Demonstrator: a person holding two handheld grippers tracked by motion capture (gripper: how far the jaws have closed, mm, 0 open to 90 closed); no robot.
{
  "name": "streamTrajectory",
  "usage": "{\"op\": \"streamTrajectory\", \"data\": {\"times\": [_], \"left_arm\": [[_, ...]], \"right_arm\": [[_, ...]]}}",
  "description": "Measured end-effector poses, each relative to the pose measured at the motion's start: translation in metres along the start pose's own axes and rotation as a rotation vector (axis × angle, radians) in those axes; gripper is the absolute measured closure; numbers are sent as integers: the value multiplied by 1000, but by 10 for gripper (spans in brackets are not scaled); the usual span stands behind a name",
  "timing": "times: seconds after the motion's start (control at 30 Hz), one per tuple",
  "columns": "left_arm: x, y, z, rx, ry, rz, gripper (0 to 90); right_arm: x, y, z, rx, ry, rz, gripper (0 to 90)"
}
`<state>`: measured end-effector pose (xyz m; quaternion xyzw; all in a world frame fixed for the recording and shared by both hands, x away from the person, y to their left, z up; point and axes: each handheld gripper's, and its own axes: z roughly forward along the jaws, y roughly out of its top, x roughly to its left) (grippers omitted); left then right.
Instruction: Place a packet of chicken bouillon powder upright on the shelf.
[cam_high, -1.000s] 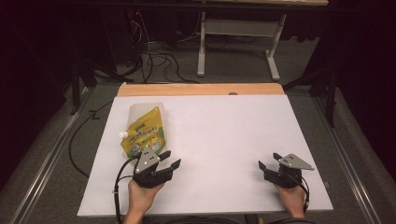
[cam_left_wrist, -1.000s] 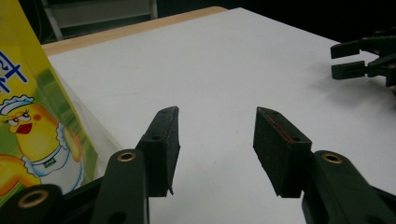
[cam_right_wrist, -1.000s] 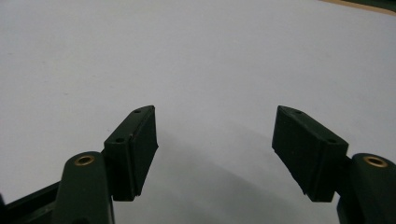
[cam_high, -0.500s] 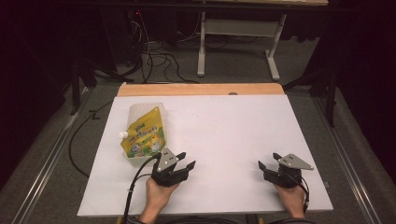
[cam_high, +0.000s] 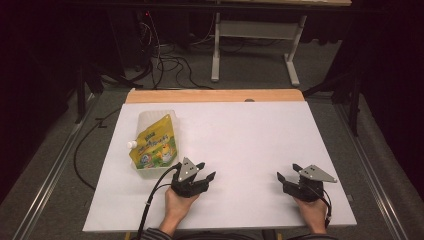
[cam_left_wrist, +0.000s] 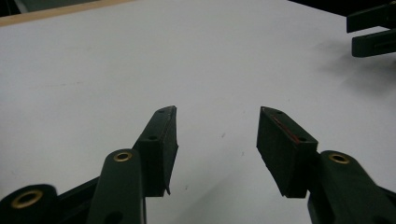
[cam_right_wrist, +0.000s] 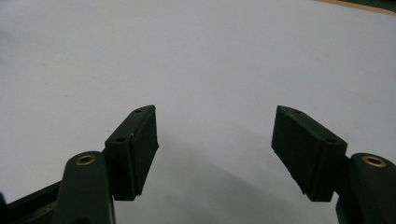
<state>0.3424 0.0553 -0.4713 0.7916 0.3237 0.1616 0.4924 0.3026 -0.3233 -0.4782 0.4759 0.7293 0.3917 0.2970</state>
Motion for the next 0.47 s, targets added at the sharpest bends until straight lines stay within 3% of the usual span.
{"op": "streamTrajectory", "data": {"times": [0.2,0.47], "left_arm": [[-2,-4,11,21,8,1,473],[-1,-5,12,39,0,-10,454]], "right_arm": [[0,0,0,0,0,0,320],[0,0,0,0,2,-2,319]]}}
